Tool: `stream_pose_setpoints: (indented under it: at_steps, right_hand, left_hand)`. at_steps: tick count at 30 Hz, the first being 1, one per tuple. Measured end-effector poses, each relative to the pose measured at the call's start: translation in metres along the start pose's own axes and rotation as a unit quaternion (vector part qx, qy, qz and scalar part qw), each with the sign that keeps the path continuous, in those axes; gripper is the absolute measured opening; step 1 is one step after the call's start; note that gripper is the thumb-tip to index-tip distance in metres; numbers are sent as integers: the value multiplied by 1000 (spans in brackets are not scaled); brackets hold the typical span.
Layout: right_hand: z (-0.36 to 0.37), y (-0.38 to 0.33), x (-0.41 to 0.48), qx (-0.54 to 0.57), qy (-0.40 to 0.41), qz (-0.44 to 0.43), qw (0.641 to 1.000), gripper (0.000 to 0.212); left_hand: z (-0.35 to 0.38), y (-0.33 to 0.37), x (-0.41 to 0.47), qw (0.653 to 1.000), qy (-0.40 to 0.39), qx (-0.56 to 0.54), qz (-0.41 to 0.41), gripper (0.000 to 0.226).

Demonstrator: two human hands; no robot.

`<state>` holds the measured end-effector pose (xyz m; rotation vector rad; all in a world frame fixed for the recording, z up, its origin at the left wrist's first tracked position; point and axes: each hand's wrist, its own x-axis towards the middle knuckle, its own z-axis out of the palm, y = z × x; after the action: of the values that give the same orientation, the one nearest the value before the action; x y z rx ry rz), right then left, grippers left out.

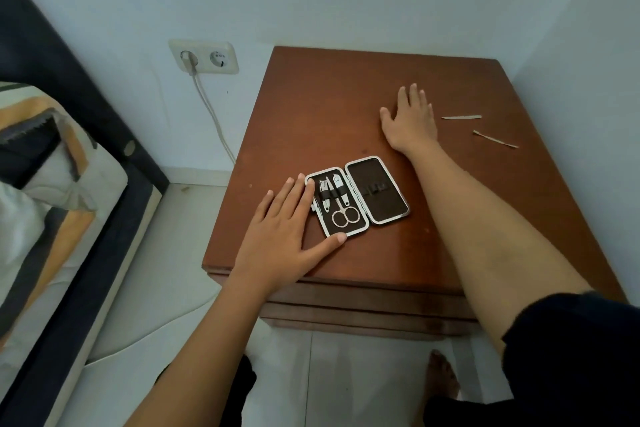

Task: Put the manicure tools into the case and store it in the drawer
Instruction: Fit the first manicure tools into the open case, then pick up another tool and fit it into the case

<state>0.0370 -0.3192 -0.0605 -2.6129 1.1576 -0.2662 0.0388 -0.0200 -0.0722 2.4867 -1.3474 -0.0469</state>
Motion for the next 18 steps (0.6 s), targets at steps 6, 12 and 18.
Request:
stream_pose_setpoints:
  at_steps: [6,12,18]
  right_hand:
    - [3,-2,29,-17,-16,-6,1000,66]
    - [2,-3,-2,80,39,-61,994,42]
    - [-6,5,-72,168,131,-49,976,26]
  left_hand:
    - [0,0,0,1000,5,-6,1,94]
    - [0,-2,0,1000,5,-4,-3,94]
    - [-3,0,1,1000,-8,-11,-2,96]
